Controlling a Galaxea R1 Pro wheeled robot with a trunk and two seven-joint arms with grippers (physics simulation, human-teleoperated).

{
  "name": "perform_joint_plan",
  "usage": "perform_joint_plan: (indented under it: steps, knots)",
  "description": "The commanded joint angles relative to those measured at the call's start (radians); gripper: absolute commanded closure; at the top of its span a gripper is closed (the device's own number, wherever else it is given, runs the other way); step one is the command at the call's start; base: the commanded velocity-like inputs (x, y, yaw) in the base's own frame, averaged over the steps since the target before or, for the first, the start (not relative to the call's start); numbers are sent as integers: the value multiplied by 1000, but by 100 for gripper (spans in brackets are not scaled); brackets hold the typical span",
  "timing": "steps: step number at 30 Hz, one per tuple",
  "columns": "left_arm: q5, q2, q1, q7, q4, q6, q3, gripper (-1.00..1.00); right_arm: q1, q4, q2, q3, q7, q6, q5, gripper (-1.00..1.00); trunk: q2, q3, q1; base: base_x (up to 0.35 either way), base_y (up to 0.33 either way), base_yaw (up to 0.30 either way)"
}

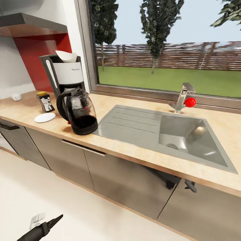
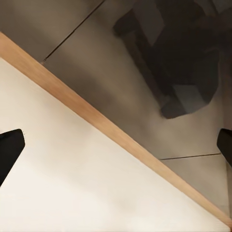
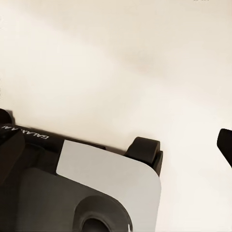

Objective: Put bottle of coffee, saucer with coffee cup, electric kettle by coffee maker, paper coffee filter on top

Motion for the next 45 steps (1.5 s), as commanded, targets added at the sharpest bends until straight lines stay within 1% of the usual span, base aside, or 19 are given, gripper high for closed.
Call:
perform_joint_plan:
  steps: [1, 9, 14, 20, 36, 45]
  knots:
    - [-9, 0, -1, -2, 1, -8, 8, -100, 0, -2, -1, 5, 2, 8, -10, -100, 0, -1, 0, 0, 0, 201]
    - [-9, 0, -1, -2, 1, -8, 8, -100, 0, -2, 0, 7, 2, 8, -10, -100, 0, -1, 0, 0, 1, 254]
    - [-9, 0, -1, -2, 1, -8, 8, -100, 0, -2, 0, 7, 2, 8, -10, -100, 0, -1, 0, 65, 114, 237]
    - [-9, 1, 1, -2, 1, -8, 8, -100, 0, -2, 0, 7, 2, 7, -10, -100, 0, -1, 0, 144, 253, 157]
    - [-9, 2, 5, -2, 1, -7, 8, -100, 0, -2, 1, 7, 0, 9, -9, -100, 0, -1, 0, 172, 279, 264]
    - [-9, 4, 6, -2, 1, -7, 8, -100, 0, -2, 0, 6, 1, 8, -10, -100, 0, -1, 0, 245, 264, 132]
